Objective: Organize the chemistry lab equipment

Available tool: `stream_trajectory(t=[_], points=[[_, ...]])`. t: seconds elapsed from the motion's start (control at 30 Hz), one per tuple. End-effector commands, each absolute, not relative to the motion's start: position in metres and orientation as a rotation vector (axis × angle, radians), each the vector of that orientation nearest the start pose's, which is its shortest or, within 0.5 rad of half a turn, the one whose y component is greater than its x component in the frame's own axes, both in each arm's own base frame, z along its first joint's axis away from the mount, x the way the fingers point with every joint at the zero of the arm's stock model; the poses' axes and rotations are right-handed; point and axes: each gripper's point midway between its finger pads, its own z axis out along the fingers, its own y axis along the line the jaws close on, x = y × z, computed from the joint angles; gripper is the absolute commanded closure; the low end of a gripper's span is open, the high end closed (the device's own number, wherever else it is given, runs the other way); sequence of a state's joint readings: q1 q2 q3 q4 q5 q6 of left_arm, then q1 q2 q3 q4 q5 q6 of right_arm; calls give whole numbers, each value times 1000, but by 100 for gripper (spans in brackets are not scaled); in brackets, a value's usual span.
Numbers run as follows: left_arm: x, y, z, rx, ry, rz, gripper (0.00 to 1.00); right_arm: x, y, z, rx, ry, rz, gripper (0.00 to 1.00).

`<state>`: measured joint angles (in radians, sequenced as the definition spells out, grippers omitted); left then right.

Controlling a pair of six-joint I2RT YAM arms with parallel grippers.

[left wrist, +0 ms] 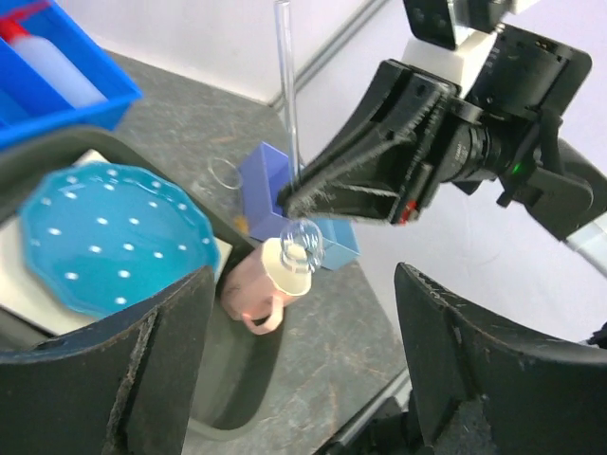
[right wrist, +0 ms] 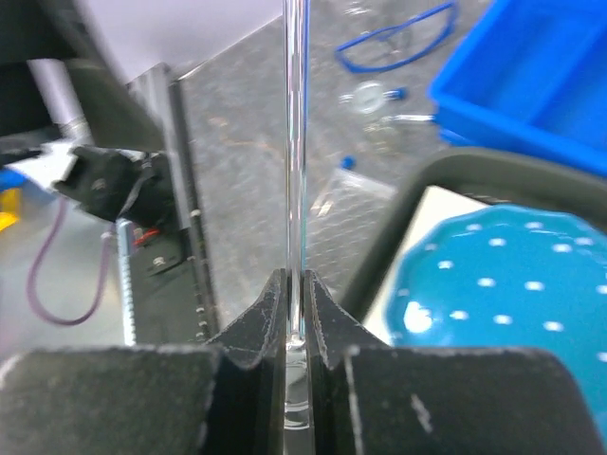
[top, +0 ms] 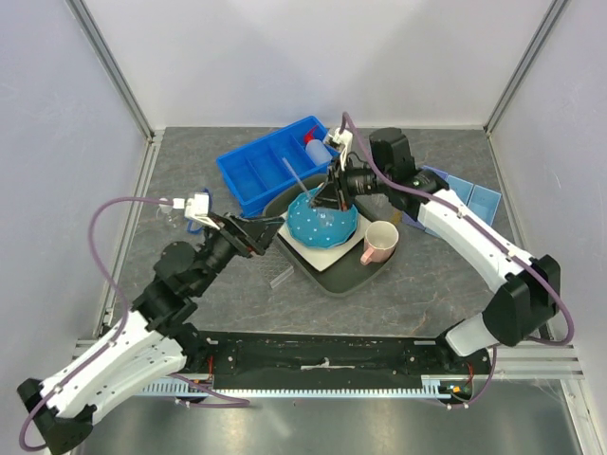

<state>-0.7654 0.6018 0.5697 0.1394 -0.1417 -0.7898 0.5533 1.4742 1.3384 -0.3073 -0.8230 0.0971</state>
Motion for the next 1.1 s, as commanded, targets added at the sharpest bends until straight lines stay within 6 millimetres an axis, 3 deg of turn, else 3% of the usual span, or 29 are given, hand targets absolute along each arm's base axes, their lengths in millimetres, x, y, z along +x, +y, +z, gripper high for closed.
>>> stream_trajectory(t=[0.0,0.03,0.07,0.1,0.13,0.17,0.23,0.27,0.33,0.37,0.4,0.47,0.5,0.63,1.07], points=[[214,-171,311,70,1656,-749,17,321,312,285,-1041,1807,930,89],[214,-164,320,95,1653,-694,16,333,315,272,-1045,1842,906,88],[214,-159,319,133,1668,-640,16,343,318,284,-1049,1814,879,88],[213,-151,307,213,1714,-541,16,350,319,281,-1049,1829,858,88],[214,-146,311,236,1713,-492,15,363,321,266,-1044,1865,825,88],[214,-142,309,268,1719,-449,15,373,325,277,-1037,1842,807,88],[217,-130,301,326,1736,-331,13,393,328,260,-1027,1886,760,88],[218,-125,298,355,1732,-286,13,402,332,270,-1018,1861,743,88],[220,-119,288,361,1745,-234,12,419,337,256,-1008,1889,715,88],[221,-117,286,365,1740,-217,12,426,340,264,-1000,1868,709,88],[221,-116,283,365,1738,-210,12,434,344,252,-1002,1887,709,88],[223,-114,271,365,1743,-192,12,444,349,258,-989,1871,705,88],[223,-113,262,362,1748,-182,12,449,352,248,-989,1888,706,87],[223,-110,252,343,1730,-179,11,461,359,242,-982,1887,707,87],[221,-91,250,271,1691,-125,9,529,391,206,-841,1852,703,86]])
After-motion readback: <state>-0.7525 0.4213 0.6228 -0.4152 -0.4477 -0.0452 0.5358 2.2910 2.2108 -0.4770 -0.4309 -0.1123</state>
